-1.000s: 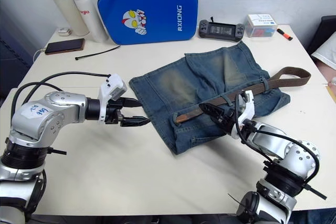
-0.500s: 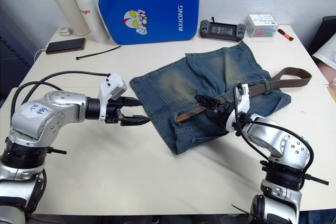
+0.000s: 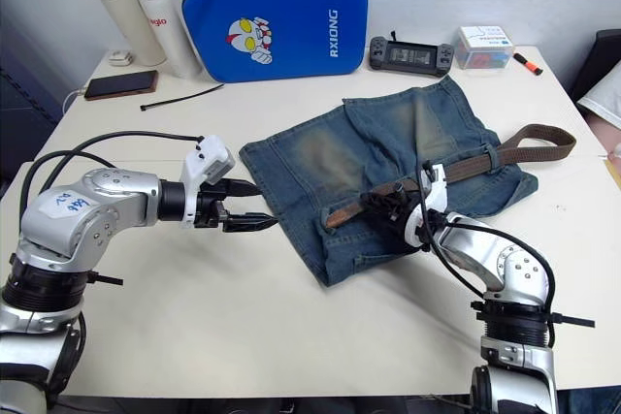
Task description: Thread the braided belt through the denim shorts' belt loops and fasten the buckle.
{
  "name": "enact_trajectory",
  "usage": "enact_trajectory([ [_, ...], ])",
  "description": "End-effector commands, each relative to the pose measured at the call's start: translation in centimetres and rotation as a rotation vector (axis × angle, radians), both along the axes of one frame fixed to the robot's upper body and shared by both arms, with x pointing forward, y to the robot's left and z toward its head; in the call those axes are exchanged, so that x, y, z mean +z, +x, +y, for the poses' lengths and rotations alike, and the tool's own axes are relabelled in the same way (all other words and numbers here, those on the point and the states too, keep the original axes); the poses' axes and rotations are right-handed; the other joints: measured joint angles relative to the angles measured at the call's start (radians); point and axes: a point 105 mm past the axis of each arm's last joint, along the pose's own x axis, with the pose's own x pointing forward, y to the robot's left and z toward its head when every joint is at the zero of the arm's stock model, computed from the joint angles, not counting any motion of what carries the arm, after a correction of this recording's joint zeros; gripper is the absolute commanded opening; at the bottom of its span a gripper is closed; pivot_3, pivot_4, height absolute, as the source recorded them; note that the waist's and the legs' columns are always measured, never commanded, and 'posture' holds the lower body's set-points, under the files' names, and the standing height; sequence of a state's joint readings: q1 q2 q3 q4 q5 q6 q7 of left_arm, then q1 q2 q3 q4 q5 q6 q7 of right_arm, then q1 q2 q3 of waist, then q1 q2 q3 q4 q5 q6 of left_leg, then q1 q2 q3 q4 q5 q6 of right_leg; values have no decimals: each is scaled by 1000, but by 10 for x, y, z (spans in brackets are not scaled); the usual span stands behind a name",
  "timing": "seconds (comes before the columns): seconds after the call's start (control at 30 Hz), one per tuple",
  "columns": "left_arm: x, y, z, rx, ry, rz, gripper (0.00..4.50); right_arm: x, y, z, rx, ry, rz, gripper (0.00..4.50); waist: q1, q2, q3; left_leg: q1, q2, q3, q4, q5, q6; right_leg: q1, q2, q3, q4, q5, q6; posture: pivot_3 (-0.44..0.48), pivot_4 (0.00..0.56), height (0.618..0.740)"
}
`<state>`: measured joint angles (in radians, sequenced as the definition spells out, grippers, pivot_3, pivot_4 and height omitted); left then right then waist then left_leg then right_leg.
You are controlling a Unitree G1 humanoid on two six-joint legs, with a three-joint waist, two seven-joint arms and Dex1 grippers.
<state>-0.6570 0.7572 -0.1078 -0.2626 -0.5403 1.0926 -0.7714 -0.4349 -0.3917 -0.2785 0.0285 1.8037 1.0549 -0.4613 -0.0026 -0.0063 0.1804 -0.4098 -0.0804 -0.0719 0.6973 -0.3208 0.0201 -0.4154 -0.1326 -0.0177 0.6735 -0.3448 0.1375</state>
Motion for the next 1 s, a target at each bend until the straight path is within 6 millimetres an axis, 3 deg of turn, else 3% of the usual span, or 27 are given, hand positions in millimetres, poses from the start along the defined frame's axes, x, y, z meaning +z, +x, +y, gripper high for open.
enact_trajectory([
  [0.03, 8, -1, -1, -7, 8, -39, 4500, 20, 0, -4, -14, -14, -121, 63, 1, 0, 0, 0, 0, 0, 0, 0, 0, 0, 0, 0, 0, 0, 0, 0, 150, 677],
  [0.2, 8, 0, -2, -17, 12, -39, 4500, 25, -5, 2, 55, -233, -304, 63, 2, 0, 0, -1, -1, 0, 0, 0, 0, -1, 1, 0, 0, 0, 0, 0, 150, 677],
  [0.4, 8, 1, -4, -26, 11, -40, 4500, 20, -15, 27, 141, -264, -392, 63, -1, 0, 0, -1, 1, 0, 0, 0, 0, -1, 1, 0, -1, 0, 0, 0, 150, 677],
  [0.8, 3, -1, -6, -29, 4, -35, 4500, 1, -8, 38, 47, -242, -328, 63, -1, 0, 0, 0, 1, 0, -1, 0, 0, -1, 1, 0, -1, 0, 0, 0, 150, 677],
  [1.0, 2, -1, -7, -27, 3, -34, 4500, -15, -25, 59, 152, -286, -266, 63, -1, 0, 0, 0, 1, 0, -1, 0, 0, -1, 1, 0, -1, 0, 0, 0, 150, 677],
])
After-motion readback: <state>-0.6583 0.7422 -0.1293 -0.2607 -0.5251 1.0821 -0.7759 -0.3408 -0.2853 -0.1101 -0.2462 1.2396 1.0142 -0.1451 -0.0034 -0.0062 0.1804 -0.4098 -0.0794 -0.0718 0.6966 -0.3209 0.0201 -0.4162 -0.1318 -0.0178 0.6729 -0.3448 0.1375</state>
